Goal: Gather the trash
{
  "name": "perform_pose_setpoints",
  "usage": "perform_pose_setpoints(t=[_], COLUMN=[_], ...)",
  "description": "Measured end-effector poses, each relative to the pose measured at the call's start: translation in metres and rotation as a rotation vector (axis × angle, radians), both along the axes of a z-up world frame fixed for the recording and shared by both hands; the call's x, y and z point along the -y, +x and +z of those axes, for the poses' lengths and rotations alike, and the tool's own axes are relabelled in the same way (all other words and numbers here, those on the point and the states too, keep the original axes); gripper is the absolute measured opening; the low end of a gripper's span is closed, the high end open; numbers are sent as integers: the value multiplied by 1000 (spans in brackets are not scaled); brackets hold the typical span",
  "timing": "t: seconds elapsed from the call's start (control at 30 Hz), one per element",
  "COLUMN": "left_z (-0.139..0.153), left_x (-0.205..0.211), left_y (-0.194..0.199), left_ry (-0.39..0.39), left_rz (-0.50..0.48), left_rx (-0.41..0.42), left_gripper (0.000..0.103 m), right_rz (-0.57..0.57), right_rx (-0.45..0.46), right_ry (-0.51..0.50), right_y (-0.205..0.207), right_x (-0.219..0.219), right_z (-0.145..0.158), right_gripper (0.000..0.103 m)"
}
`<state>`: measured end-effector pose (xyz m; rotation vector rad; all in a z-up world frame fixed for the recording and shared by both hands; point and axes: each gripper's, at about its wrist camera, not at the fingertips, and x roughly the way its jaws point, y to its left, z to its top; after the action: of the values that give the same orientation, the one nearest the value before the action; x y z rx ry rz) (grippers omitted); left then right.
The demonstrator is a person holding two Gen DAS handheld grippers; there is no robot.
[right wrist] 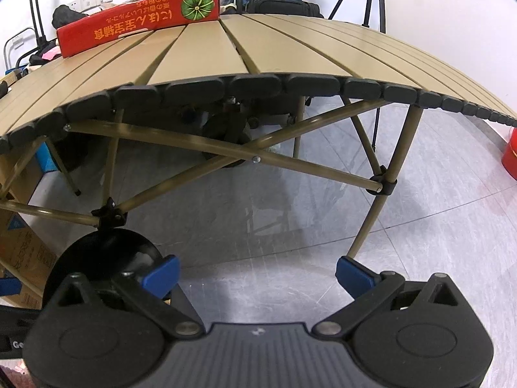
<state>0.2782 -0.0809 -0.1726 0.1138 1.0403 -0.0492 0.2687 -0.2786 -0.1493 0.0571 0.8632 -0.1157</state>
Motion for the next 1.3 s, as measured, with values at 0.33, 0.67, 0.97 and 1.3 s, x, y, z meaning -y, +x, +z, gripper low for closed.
perform_pose_setpoints(t=[0.33, 0.67, 0.97, 1.3], left_z=[-2, 16, 69, 124], left_x=[-4, -21, -53, -85], left_y=[1, -14, -67, -154], left_ry=[-15, -24, -31, -85], left_rz=[7, 31, 45, 16], left_rx=[-24, 8, 153, 288], left_gripper=[103, 103, 103, 103], right_rz=[2, 44, 135, 257], right_rx=[-1, 13, 117, 199], right_ry=[3, 35, 83, 49], right_y=[0, -11, -53, -142], right_x=[-3, -11, -28, -52], right_z=[-1, 5, 46, 96], right_gripper=[103, 103, 103, 103])
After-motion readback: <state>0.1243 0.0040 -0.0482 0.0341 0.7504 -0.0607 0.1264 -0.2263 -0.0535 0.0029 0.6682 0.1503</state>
